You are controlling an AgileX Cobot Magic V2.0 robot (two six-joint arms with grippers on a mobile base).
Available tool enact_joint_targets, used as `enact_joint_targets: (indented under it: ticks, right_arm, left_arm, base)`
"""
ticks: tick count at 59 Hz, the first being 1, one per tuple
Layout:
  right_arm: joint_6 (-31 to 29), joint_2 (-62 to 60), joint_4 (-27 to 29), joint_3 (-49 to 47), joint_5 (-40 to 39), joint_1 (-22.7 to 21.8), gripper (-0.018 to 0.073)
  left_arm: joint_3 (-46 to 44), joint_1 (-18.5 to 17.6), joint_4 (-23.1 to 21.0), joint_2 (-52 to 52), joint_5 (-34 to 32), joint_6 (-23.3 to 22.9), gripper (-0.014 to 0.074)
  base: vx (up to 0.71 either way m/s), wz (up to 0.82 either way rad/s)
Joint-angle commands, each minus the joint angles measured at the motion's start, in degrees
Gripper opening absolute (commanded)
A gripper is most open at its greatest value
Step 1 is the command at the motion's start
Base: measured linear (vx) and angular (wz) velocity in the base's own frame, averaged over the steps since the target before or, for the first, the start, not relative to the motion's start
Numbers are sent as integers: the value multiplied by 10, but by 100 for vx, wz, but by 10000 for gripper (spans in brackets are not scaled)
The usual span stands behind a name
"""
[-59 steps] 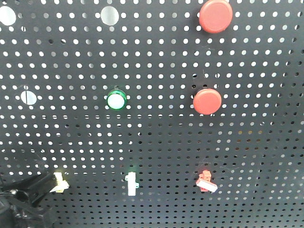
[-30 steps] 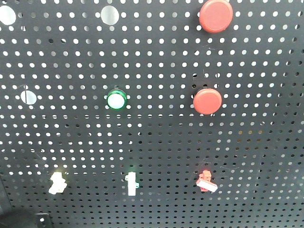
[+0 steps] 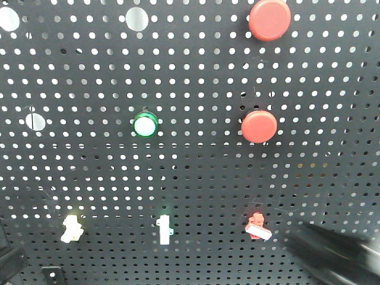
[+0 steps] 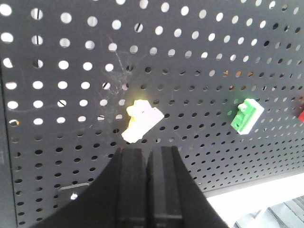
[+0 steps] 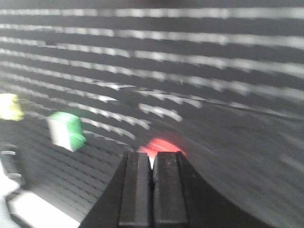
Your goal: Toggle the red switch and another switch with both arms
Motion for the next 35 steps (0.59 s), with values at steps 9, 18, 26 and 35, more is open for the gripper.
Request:
enact_joint_targets:
  ticks: [9,18,26,35]
  right_arm:
    - [-11,89,1,-69,-102,5,-6]
    - [-11,111,15,-71,-96,5,-6]
    - [-11,118,31,-71,-33,5,-6]
    - [-11,117,44,-71,57,5,-6]
  left_arm:
    - [-20,-3,-1,-3,-51,-1,2]
    - [-20,-3,-1,-3,-51,-1,2]
    - [-20,-3,-1,-3,-51,-1,2]
    - [-20,-3,0,-3,-54,-1,2]
  base:
    - [0,0]
    - [0,0]
    - [0,0]
    - [0,0]
